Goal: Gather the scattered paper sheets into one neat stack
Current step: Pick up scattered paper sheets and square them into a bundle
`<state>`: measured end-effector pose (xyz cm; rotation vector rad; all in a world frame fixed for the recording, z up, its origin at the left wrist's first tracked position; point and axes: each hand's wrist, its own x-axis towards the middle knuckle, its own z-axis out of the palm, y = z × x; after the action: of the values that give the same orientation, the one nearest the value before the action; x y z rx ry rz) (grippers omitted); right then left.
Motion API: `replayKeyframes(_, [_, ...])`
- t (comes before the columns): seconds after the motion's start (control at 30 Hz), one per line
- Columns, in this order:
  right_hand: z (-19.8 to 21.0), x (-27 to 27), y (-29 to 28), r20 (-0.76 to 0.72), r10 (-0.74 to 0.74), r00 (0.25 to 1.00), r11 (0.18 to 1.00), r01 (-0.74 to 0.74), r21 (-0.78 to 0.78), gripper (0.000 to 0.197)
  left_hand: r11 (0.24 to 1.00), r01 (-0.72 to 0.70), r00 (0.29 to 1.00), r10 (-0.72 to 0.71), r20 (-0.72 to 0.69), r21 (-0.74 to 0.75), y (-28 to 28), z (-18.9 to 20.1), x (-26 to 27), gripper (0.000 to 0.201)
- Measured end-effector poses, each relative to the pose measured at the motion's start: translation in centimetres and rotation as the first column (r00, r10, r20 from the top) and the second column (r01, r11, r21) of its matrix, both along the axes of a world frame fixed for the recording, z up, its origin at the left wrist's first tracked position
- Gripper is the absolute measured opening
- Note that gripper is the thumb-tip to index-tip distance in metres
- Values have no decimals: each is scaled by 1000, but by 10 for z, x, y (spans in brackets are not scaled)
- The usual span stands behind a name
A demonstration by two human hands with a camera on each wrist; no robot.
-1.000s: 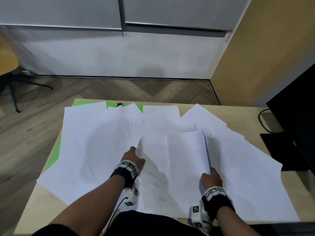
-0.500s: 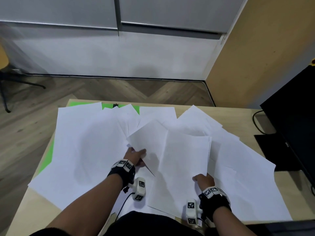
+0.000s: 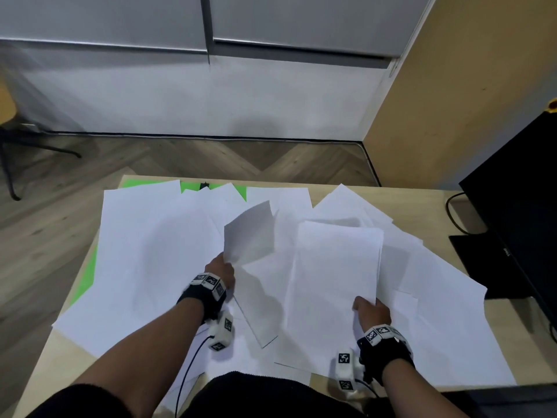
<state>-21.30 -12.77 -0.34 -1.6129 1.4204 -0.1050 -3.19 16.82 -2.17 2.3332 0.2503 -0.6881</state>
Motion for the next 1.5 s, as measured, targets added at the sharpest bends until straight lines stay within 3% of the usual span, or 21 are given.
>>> replayKeyframes(0.17, [2, 12, 8, 17, 138, 990, 989, -139, 45, 14, 974, 224, 971, -222, -94, 14, -7, 0, -3, 34])
replayKeyframes(0.27, [0, 21, 19, 20, 212, 977, 975, -213, 61, 16, 960, 269, 955, -277, -107, -81, -21, -4, -13, 13])
replayKeyframes(0.33, [1, 25, 27, 46, 234, 971, 969, -237, 72, 9, 966, 206, 970, -223, -98, -155, -30, -5, -18, 15])
replayKeyframes(0.47, [0, 28, 37, 50, 282, 958, 955, -285, 80, 14, 945, -118, 987, 80, -137, -304, -42, -14, -20, 63])
replayKeyframes(0.53, [-4, 29, 39, 64, 289, 955, 953, -294, 80, 17, 926, -165, 979, 110, -173, -340, -52, -10, -26, 71])
replayKeyframes(0.67, [-2, 27, 41, 112, 293, 949, 949, -304, 88, 11, 917, -117, 987, 63, -150, -382, -66, -1, -43, 38])
replayKeyframes(0.8, [-9, 23, 34, 167, 227, 960, 966, -243, 86, 45, 895, -136, 986, 82, -143, -425, -68, 1, -38, 36])
replayKeyframes(0.83, [-7, 23, 33, 153, 216, 964, 970, -229, 76, 43, 886, -123, 988, 68, -136, -447, -70, 10, -36, 35])
replayKeyframes(0.93, [7, 29, 30, 127, 209, 970, 977, -214, 23, 13, 867, -77, 997, 65, -42, -491, -77, 42, -25, 26])
replayKeyframes(1.03, [33, 45, 28, 350, 94, 932, 991, -122, 57, 17, 796, -71, 990, 129, 54, -601, -89, 80, -10, 16])
replayKeyframes(1.13, [71, 63, 22, 533, 55, 844, 998, -35, -48, 19, 688, 0, 972, 171, 163, -725, -101, 124, 2, 20])
replayKeyframes(1.23, [105, 71, 14, 657, 49, 752, 986, 67, -151, 24, 548, 53, 953, 223, 207, -835, -108, 157, 9, 22])
replayKeyframes(1.3, [110, 72, 14, 706, 42, 707, 981, 105, -164, 29, 493, 67, 953, 225, 202, -868, -109, 162, 9, 29])
replayKeyframes(1.37, [101, 70, 14, 687, 3, 726, 981, 130, -142, 33, 505, 99, 959, 180, 217, -857, -110, 153, 7, 37])
replayKeyframes(1.5, [73, 62, 20, 543, -33, 839, 999, 48, -14, 18, 712, 84, 970, 101, 219, -697, -109, 119, -4, 37])
